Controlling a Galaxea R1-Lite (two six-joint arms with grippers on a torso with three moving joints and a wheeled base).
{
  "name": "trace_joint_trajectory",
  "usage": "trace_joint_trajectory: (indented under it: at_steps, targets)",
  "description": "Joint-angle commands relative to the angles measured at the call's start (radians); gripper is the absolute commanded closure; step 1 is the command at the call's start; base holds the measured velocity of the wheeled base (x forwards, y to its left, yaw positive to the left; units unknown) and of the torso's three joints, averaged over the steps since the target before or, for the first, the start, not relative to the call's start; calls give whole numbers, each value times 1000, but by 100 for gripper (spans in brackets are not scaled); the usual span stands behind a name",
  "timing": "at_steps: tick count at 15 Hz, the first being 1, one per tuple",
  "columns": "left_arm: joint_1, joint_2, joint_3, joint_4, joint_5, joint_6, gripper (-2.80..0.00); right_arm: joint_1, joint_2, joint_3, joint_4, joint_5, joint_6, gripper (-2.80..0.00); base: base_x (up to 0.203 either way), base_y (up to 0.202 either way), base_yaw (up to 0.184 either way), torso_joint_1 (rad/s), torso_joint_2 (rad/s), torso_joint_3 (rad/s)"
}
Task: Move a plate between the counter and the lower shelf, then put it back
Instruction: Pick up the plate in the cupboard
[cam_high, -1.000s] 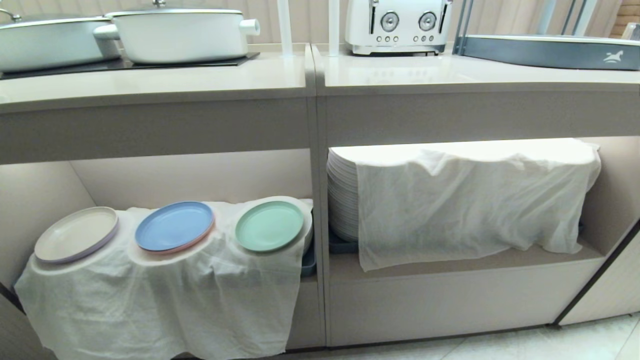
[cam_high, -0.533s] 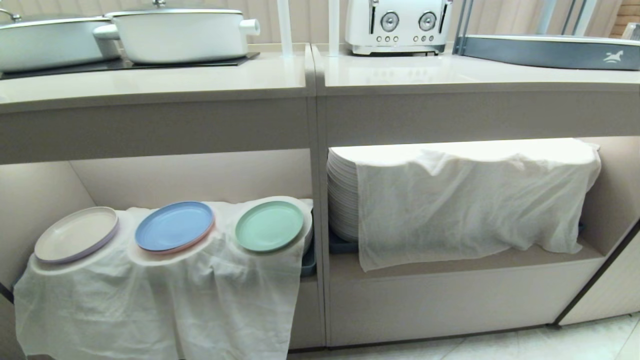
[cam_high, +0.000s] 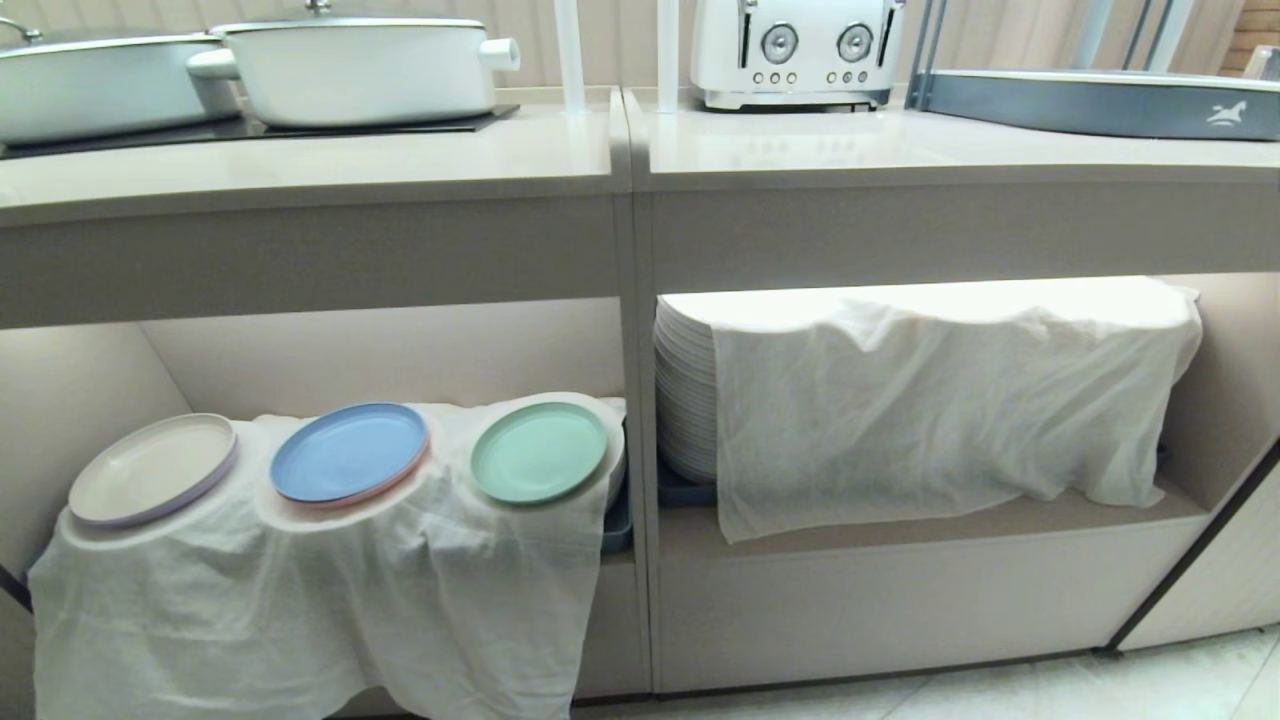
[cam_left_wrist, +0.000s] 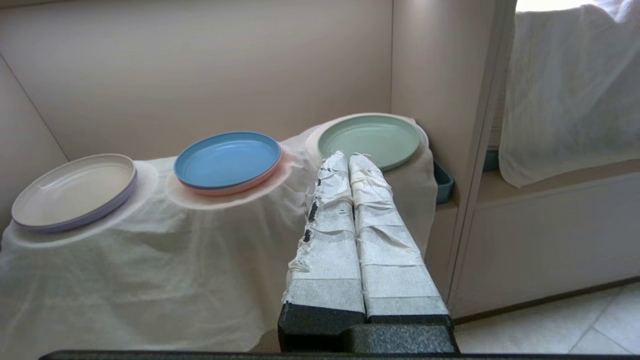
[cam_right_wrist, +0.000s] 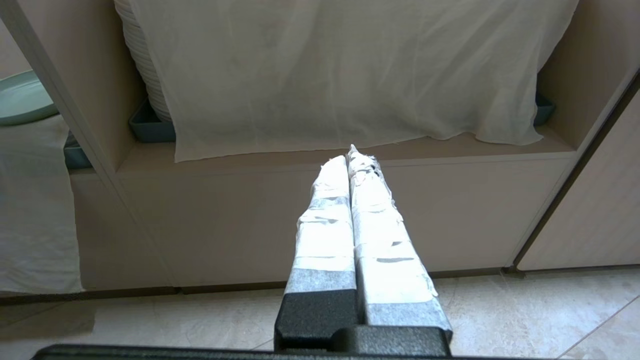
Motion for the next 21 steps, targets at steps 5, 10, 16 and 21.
trace_joint_trajectory:
  at_steps: [5, 10, 16, 21]
  targets:
    - [0, 55, -241, 368, -7, -1, 0, 0, 0, 0, 0, 0, 0, 0, 0, 0, 0, 0, 0, 0]
    - [0, 313, -368, 376, -5, -2, 0, 0, 0, 0, 0, 0, 0, 0, 0, 0, 0, 0, 0, 0]
    - [-5, 586, -378, 375, -36, -113, 0, 0, 0, 0, 0, 0, 0, 0, 0, 0, 0, 0, 0, 0]
    - [-8, 902, -305, 213, -134, -299, 0, 0, 0, 0, 0, 0, 0, 0, 0, 0, 0, 0, 0, 0]
